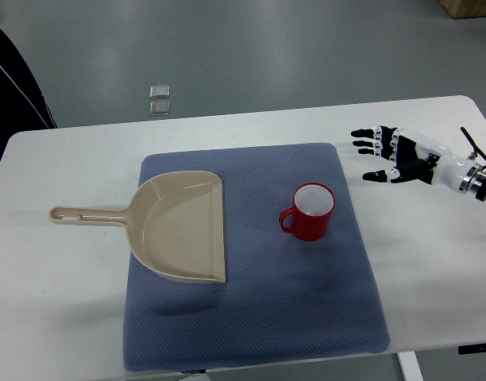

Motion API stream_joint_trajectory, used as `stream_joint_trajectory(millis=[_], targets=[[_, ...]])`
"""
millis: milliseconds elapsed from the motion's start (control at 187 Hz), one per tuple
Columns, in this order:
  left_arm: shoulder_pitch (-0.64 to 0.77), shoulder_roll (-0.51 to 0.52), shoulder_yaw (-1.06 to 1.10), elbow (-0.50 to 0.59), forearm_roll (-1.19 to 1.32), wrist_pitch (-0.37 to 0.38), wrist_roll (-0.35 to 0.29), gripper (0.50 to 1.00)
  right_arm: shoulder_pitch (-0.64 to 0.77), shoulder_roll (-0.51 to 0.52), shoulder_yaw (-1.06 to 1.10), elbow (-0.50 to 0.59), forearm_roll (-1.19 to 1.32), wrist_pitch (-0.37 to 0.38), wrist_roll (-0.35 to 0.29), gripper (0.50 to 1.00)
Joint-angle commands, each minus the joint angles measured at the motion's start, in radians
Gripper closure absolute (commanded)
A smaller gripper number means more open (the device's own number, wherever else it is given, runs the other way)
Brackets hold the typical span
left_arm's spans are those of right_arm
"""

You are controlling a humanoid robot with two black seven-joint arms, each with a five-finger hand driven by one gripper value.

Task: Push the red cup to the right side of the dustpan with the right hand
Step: 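Lower the right hand toward the table beside the red mug, then move the right hand against the red mug's side away from the dustpan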

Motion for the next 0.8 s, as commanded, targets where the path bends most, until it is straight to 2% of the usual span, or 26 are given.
stream_joint_trajectory(millis=[0, 507, 795], targets=[[0.000, 0.000, 0.000, 0.001, 0.000, 0.000, 0.000, 0.500, -0.010, 0.003, -0.011, 0.000, -0.032, 0.000, 0.000, 0.570], [0.000, 0.000, 0.000, 0.001, 0.000, 0.000, 0.000, 0.500, -0.044, 0.024, -0.046, 0.060, -0.032, 0.000, 0.000, 0.570], [0.000, 0.000, 0.000, 0.001, 0.000, 0.000, 0.000, 0.500, -0.075, 0.078, -0.040, 0.074, -0.027, 0.000, 0.000, 0.570]])
